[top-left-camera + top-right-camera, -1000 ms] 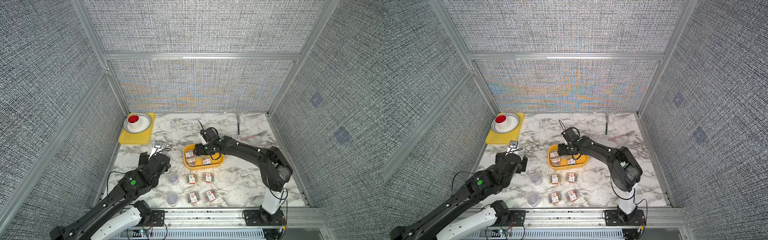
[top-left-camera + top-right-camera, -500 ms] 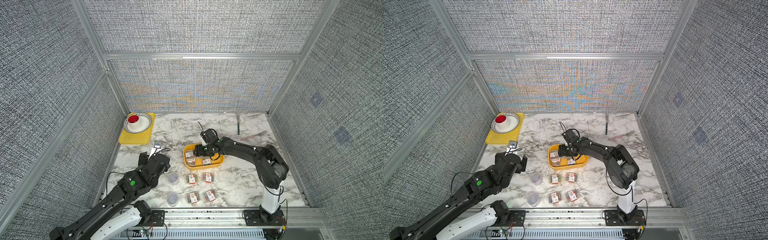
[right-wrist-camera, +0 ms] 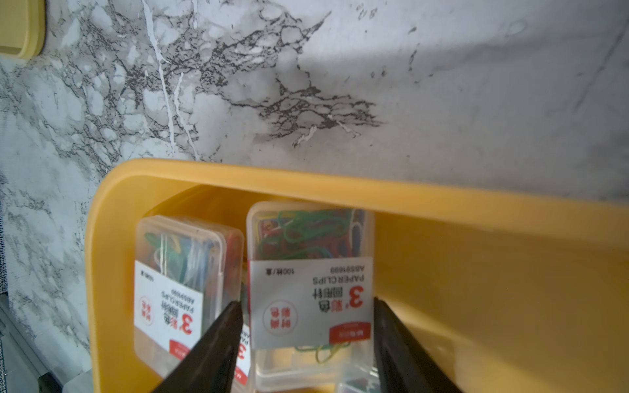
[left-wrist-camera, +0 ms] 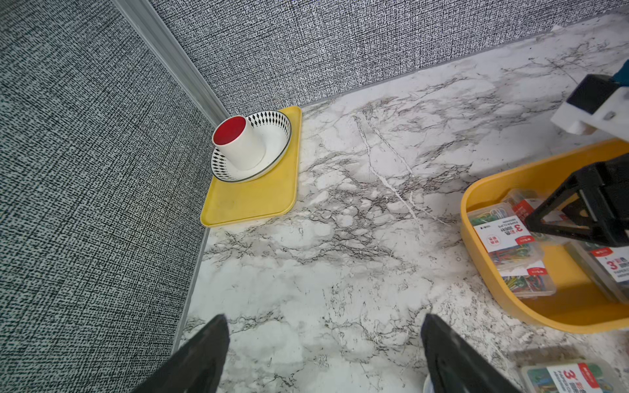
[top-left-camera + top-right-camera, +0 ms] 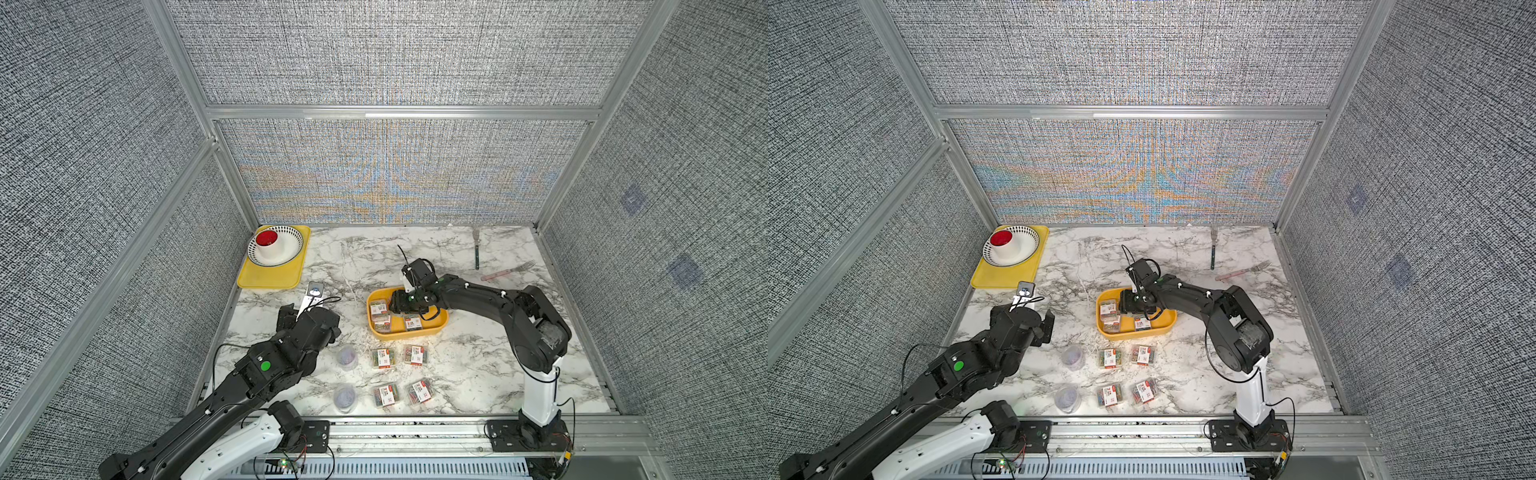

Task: Take the paper clips out of the storage box
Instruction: Pick up the boxed paper clips from the storage box.

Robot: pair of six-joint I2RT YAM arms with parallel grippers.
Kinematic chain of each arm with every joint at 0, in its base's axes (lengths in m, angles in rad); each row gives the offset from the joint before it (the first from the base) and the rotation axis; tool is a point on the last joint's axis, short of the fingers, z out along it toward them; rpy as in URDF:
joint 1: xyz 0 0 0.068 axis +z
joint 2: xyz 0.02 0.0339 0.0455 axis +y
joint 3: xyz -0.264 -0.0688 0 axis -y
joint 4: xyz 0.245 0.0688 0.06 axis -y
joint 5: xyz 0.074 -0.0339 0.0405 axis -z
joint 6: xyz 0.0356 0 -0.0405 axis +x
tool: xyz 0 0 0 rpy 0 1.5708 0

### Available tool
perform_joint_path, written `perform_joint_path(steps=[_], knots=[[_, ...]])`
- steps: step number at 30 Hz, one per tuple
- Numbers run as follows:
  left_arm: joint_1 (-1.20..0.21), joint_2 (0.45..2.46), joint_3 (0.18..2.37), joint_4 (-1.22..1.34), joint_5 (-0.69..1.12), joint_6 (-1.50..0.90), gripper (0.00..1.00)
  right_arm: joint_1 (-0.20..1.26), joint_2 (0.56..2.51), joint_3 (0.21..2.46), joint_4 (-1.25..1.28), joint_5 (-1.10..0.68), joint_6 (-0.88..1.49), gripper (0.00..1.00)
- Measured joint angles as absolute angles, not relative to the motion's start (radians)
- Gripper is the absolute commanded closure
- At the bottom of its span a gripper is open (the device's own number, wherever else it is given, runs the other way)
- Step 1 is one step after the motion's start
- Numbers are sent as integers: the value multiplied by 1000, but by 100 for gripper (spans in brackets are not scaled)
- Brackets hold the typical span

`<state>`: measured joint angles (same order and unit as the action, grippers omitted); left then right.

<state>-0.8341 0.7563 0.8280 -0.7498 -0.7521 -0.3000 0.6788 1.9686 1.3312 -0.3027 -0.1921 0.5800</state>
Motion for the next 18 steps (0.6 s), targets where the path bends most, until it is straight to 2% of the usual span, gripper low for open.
perform_joint_path(steps=[7,12,18], knots=[[-834,756,828,-750,-752,-300,9,680,1956,1364,-331,-184,558,54],[-834,751,828,-750,-753,-300,9,679,1869,1390,-393,-139,490,56],[-834,742,828,-750,-754,-300,9,675,1645,1374,-476,-108,314,56]])
